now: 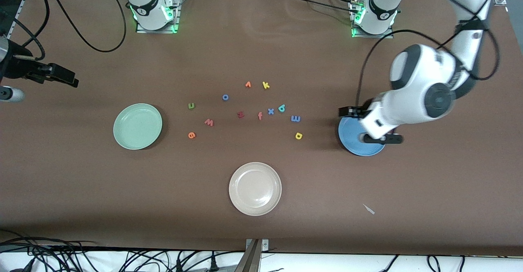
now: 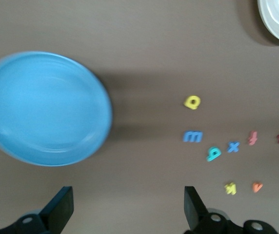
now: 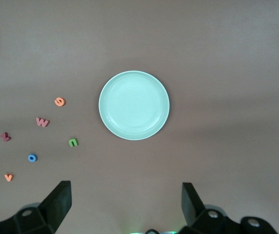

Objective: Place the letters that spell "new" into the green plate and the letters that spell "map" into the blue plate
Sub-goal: 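Move the left gripper to the letters while the right gripper follows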

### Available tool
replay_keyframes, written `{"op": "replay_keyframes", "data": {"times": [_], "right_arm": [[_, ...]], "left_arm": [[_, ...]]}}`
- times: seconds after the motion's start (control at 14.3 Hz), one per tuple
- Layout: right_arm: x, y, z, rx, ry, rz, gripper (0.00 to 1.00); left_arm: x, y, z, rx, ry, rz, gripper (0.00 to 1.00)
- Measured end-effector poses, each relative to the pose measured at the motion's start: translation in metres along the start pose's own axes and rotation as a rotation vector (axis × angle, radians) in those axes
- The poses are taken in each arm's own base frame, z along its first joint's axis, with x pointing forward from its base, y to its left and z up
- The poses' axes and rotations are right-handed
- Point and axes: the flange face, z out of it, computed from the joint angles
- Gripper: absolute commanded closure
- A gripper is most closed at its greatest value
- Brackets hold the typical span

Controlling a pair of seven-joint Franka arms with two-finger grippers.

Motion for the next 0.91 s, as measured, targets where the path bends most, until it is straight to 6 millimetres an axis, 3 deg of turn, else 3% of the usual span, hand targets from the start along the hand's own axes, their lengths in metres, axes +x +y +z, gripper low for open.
{"op": "replay_keyframes", "data": {"times": [0.14, 0.21, 0.35, 0.49, 0.7, 0.91], "right_arm": [[0.011, -0.011, 0.022, 0.009, -0.04, -0.017, 0.0], [0.016, -0.016, 0.031, 0.021, -0.054, -0.025, 0.0], [0.022, -0.038, 0.043, 0.069, -0.062, -0.051, 0.0], [0.028, -0.075, 0.055, 0.079, -0.041, -0.097, 0.0], [0.031, -0.137, 0.08, 0.066, -0.023, -0.114, 0.0], [0.031, -0.182, 0.11, 0.036, -0.026, -0.115, 0.0]], "left_arm": [[-0.003, 0.051, 0.038, 0.002, 0.036, -0.047, 0.0], [0.003, 0.062, 0.056, -0.01, 0.068, -0.063, 0.0], [0.025, 0.057, 0.085, -0.032, 0.118, -0.086, 0.0], [0.036, 0.051, 0.114, -0.025, 0.107, -0.099, 0.0], [0.029, 0.075, 0.156, 0.042, 0.119, -0.031, 0.0], [0.025, 0.086, 0.176, 0.084, 0.127, 0.005, 0.0]]}}
